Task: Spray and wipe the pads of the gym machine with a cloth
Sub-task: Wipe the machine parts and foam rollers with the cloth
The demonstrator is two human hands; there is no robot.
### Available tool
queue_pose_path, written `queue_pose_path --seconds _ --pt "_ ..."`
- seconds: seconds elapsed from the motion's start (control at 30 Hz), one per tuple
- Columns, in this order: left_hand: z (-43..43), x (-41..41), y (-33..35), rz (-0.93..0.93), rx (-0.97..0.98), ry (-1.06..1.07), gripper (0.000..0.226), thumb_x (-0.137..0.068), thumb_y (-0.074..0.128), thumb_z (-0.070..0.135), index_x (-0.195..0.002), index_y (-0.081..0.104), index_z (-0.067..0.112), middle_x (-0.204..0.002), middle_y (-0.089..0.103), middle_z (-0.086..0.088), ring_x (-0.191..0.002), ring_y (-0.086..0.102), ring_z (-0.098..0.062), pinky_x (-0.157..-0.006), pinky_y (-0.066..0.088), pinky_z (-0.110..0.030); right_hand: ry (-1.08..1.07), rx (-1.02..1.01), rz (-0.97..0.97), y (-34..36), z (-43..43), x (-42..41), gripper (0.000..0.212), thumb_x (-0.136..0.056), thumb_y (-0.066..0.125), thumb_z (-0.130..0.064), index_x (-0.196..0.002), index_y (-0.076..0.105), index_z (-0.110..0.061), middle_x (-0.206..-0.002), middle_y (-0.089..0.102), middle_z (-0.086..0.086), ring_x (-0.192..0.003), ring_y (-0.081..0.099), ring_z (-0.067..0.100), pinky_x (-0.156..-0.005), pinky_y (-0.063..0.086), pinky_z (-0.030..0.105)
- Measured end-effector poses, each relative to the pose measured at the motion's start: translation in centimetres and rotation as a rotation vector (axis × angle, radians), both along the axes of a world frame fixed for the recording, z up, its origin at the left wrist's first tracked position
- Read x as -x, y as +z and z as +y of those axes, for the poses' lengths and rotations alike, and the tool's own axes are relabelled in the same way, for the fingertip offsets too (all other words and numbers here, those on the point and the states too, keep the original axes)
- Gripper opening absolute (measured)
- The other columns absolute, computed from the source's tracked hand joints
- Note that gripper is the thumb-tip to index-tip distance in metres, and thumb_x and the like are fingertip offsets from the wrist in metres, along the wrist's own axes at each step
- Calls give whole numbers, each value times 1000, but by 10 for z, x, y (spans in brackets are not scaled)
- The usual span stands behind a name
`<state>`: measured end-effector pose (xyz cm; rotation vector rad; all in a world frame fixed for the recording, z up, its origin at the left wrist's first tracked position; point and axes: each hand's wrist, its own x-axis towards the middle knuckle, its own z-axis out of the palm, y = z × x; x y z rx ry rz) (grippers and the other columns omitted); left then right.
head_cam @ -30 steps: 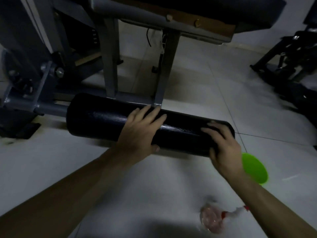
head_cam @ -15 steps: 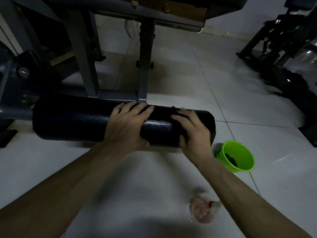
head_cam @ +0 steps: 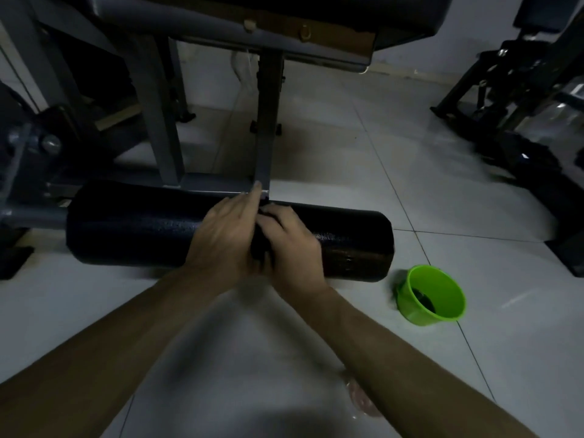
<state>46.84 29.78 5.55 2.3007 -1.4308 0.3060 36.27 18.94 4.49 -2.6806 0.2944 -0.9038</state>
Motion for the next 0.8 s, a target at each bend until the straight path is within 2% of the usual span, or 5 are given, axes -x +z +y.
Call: queue_pose_path --seconds 0.1,0.3,0.47,0.63,0.8 --pt "37 -21 -1 -54 28 69 130 -39 97 46 -148 44 0 -152 48 -18 -142 44 -38 -118 33 -52 53 127 28 -1 -34 33 52 -77 62 -5 -128 70 -10 -137 63 11 -133 57 30 -119 38 49" --pt "107 -65 -1 -47 -7 231 118 -39 98 56 -140 54 13 -149 51 -9 -139 43 -37 -114 31 -57 -243 -33 -58 0 -55 76 71 -61 52 1 -128 68 -15 -139 59 5 -133 55 24 -104 51 46" --pt "109 -73 -8 -11 57 236 109 -40 98 51 -136 60 16 -146 58 -4 -135 49 -34 -110 35 -56 80 9 -4 -2 41 -27 58 -69 57 2 -124 70 -9 -133 63 12 -135 55 31 -102 54 41" --pt "130 -86 -9 -10 97 211 111 -54 96 53 -145 50 9 -154 47 -13 -143 41 -36 -114 35 -57 303 187 89 11 77 -86 41 -80 61 -9 -120 72 -6 -129 64 17 -123 62 39 -99 55 48" --pt "173 -101 -15 234 250 418 114 -55 98 43 -150 41 16 -155 41 -9 -140 41 -32 -113 39 -53 81 191 81 20 -5 -8 70 -62 54 4 -129 67 -13 -140 58 6 -127 60 26 -93 57 40"
